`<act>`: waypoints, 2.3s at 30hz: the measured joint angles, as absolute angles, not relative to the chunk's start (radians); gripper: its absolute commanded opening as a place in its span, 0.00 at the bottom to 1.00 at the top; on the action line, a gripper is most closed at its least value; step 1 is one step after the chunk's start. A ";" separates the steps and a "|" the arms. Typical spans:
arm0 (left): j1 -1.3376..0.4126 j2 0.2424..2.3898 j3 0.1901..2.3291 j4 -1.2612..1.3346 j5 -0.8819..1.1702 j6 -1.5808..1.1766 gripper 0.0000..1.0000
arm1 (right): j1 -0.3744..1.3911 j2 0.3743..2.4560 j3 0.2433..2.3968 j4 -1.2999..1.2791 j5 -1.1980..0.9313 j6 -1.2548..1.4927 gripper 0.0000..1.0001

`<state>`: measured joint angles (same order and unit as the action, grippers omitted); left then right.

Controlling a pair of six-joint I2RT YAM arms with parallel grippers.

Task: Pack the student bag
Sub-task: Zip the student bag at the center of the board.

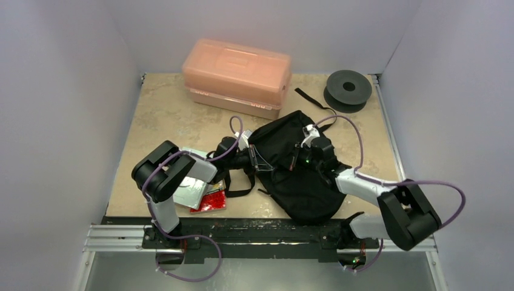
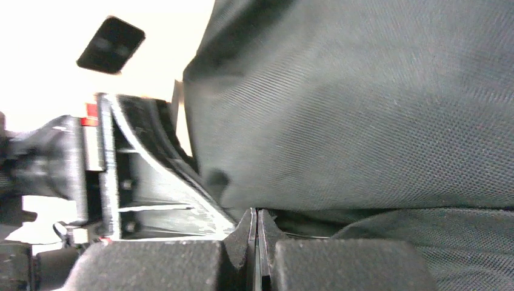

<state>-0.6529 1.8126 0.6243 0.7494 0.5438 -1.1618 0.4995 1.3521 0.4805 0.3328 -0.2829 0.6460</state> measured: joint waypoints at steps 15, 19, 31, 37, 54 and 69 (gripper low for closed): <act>-0.653 1.733 0.624 0.658 0.527 -1.095 0.48 | 0.503 1.163 0.395 0.429 -0.258 0.657 0.00; -0.654 1.684 0.624 0.606 0.505 -1.048 0.45 | 0.503 1.157 0.392 0.435 -0.277 0.641 0.00; -0.747 1.625 0.732 0.374 0.408 -0.906 0.51 | 0.505 1.110 0.437 0.307 -0.136 0.575 0.00; -0.794 1.700 0.881 0.157 0.323 -0.834 0.32 | 0.522 1.111 0.441 0.289 -0.064 0.576 0.00; -0.753 1.823 0.948 0.074 0.315 -0.853 0.14 | 0.374 1.092 0.564 0.034 0.310 0.636 0.00; -0.731 1.766 0.860 0.122 0.315 -0.853 0.20 | 0.155 1.108 0.695 -0.047 0.510 0.627 0.00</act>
<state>-0.7311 1.7657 0.8604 0.1219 0.3145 -0.8532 0.1551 1.1076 0.6949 -0.0471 0.5102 0.6273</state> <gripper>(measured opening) 0.151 0.004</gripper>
